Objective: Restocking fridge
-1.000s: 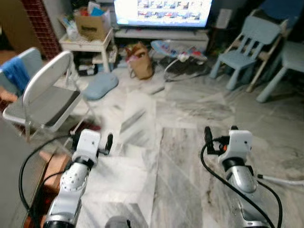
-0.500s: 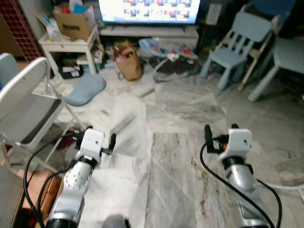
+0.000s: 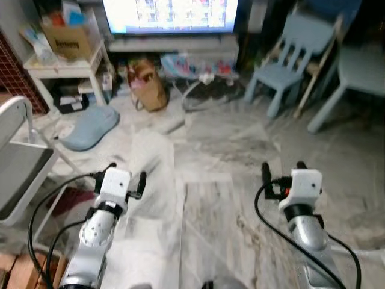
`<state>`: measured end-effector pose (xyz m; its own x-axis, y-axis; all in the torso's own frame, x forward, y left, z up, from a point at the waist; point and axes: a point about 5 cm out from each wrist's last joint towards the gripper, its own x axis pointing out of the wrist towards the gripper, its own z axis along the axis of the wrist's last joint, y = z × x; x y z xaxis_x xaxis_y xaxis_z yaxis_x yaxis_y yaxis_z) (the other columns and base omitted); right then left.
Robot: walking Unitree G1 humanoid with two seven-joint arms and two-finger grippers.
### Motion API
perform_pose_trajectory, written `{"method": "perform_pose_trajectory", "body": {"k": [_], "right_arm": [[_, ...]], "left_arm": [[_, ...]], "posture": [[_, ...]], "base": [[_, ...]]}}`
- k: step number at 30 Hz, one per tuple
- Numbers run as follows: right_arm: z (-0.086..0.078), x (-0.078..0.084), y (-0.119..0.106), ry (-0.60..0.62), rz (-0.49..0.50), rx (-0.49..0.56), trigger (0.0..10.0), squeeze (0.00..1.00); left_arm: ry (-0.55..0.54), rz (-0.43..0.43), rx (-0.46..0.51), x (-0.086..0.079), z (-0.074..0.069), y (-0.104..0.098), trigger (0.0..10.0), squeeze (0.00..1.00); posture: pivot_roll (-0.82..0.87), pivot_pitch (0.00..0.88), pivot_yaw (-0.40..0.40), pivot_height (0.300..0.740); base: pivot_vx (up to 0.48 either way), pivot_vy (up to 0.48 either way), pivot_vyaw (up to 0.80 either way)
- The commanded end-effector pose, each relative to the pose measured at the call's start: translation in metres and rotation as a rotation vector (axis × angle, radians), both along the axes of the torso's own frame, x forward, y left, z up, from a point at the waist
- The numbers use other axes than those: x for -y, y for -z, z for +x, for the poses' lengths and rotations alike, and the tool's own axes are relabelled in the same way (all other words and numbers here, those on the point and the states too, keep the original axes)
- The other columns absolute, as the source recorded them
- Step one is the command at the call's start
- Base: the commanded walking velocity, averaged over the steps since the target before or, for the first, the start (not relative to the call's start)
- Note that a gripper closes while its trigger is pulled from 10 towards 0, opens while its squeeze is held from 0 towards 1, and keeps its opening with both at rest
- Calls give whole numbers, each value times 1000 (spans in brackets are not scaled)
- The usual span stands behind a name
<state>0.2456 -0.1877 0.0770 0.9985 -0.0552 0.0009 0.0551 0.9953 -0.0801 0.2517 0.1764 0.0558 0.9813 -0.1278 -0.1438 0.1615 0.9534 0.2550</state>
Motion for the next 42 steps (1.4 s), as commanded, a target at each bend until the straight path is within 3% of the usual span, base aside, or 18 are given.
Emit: {"method": "perform_pose_trajectory", "body": {"k": [1,10,13,16,42], "right_arm": [[1,-5,0,-17,8,2,10000,0],[2,-4,-2,-19,23,10,10000,0],[2,-1,-3,-17,27,16,10000,0],[2,-1,-2,-13,37,17,10000,0],[2,-3,5,30,85,-5,10000,0]], "left_arm": [[-15,-5,3,-4,-3,0,10000,0],[-46,40,21,-14,-12,1,10000,0],[-93,56,32,-30,-18,0,10000,0],[-110,65,31,-36,-20,1,10000,0],[-94,64,32,-33,-12,0,10000,0]], "posture": [[29,51,-48,740],[38,50,-63,740],[38,44,-58,740],[39,42,-54,740],[22,24,-8,740]], "base": [[0,0,0],[0,0,0],[0,0,0],[0,0,0],[0,0,0]]}}
